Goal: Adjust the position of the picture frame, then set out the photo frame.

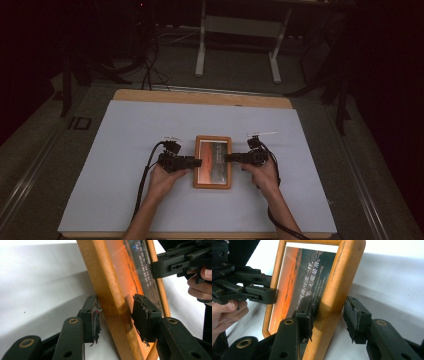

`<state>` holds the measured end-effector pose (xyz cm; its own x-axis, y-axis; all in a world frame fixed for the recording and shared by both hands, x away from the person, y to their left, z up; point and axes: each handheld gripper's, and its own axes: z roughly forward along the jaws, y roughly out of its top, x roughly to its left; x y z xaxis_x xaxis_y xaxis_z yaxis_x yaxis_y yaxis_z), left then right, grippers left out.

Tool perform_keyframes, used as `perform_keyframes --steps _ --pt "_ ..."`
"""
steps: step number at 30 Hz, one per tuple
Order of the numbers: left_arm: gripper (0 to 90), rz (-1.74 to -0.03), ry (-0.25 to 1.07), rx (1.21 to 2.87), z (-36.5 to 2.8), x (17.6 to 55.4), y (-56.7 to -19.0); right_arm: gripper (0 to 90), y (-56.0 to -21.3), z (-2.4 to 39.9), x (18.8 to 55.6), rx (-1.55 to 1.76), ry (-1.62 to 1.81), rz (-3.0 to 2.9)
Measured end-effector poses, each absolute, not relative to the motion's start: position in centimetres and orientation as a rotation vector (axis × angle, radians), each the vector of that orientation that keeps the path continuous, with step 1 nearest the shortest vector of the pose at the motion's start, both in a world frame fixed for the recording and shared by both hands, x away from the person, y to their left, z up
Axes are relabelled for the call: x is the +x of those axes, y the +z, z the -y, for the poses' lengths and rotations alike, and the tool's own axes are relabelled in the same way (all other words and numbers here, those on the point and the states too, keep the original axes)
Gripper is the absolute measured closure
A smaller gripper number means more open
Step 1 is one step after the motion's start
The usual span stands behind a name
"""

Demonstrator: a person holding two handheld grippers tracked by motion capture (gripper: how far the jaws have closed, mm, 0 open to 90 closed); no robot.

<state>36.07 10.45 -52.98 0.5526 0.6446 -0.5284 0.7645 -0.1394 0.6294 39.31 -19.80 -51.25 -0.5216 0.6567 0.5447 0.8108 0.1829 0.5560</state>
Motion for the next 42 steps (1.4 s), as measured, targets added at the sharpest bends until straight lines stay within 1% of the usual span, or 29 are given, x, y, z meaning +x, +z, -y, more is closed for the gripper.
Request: perform_keyframes --steps 5,12,15,19,22,23,24,27,31,36,42 --pt "51.8 -1.161 -0.153 1.87 -10.1 36.2 -53.3 57.1 -51.9 19.7 39.6 -1.449 -1.232 2.242" --pt "50.5 -1.144 -0.142 1.881 -10.1 36.2 -53.3 57.1 -52.1 19.9 39.7 -1.437 -1.249 2.23" --pt "49.1 -1.13 -0.117 1.91 -10.0 35.9 -53.2 54.4 -51.9 19.7 39.4 -1.394 -1.232 2.316" --pt "49.8 -1.075 -0.075 1.901 -10.5 35.2 -52.4 51.1 -51.4 19.9 39.1 -1.379 -1.247 2.374" --pt "49.8 -1.041 0.004 1.893 -10.9 34.4 -51.3 50.4 -50.8 20.2 38.9 -1.379 -1.276 2.391" --pt "49.8 -1.041 0.004 1.893 -10.9 34.4 -51.3 50.4 -50.8 20.2 38.9 -1.379 -1.276 2.391" --pt "49.8 -1.025 0.05 1.889 -11.1 33.9 -50.8 50.2 -50.6 20.2 38.8 -1.374 -1.289 2.405" --pt "49.7 -1.005 0.123 1.879 -11.4 33.0 -50.0 48.8 -49.9 20.3 38.5 -1.369 -1.307 2.468" --pt "49.6 -0.974 0.194 1.898 -11.7 31.8 -49.2 50.1 -48.8 20.0 37.9 -1.318 -1.322 2.583" --pt "49.5 -0.973 0.244 1.867 -12.3 30.7 -48.4 50.2 -47.6 19.6 37.6 -1.288 -1.372 2.663" --pt "50.6 -0.964 0.27 1.858 -12.7 30.0 -47.9 50.6 -46.5 18.9 37.4 -1.24 -1.391 2.761"
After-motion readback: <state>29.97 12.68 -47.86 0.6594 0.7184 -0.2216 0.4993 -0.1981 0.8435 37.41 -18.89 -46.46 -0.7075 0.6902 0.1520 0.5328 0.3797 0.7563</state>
